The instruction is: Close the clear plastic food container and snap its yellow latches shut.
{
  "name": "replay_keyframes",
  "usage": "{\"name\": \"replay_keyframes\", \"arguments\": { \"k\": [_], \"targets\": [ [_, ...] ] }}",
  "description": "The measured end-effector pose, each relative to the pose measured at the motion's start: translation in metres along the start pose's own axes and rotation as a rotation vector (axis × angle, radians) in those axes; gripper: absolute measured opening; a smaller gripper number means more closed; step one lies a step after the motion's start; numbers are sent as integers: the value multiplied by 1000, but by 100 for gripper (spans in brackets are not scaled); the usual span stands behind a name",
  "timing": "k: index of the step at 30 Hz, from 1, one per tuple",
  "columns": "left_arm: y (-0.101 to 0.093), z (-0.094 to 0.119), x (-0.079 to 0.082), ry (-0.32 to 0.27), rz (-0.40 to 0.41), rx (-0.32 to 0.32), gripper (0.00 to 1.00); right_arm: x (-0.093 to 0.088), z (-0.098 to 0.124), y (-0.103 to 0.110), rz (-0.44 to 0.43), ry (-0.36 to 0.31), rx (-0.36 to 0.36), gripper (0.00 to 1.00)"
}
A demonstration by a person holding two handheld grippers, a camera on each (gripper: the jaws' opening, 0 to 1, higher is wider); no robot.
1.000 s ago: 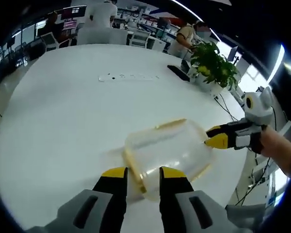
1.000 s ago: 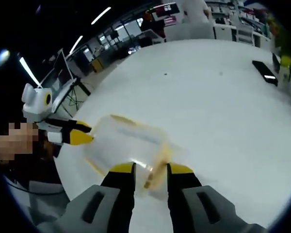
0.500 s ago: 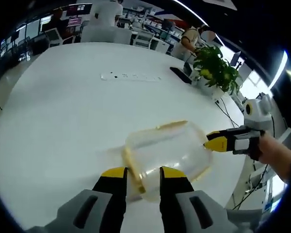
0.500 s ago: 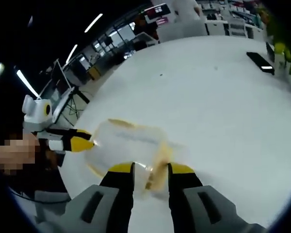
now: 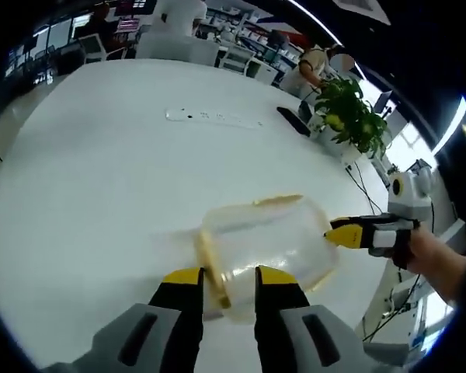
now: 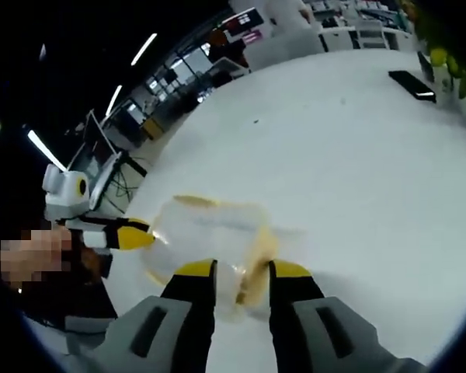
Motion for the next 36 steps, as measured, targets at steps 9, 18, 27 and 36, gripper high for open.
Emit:
{"name": "replay_keyframes", "arguments": {
  "k": [9, 18, 27, 36],
  "targets": [
    [-3, 1, -1, -4, 1, 8, 15, -6, 1, 4, -31, -17, -25, 22],
    [-2, 0, -1, -6, 67, -4, 12, -4, 0, 7, -21, 2, -43, 22],
    [0, -6, -3, -11, 114, -7, 12, 1, -5, 4, -15, -3, -53, 22],
    [1, -7, 2, 7, 143, -39, 16, 2, -4, 3, -16, 6, -39, 25]
  ]
}}
Point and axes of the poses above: the point that each gripper's makers call its tool centre point, and the gripper's own axes: z roughly backward along the fingers, y roughly to its left, x roughly out of its top, the point moved 10 cm from there along z, roughly backward along the fingers, and after that the axes turned 6 degrees about y, right-handed, at the moved point
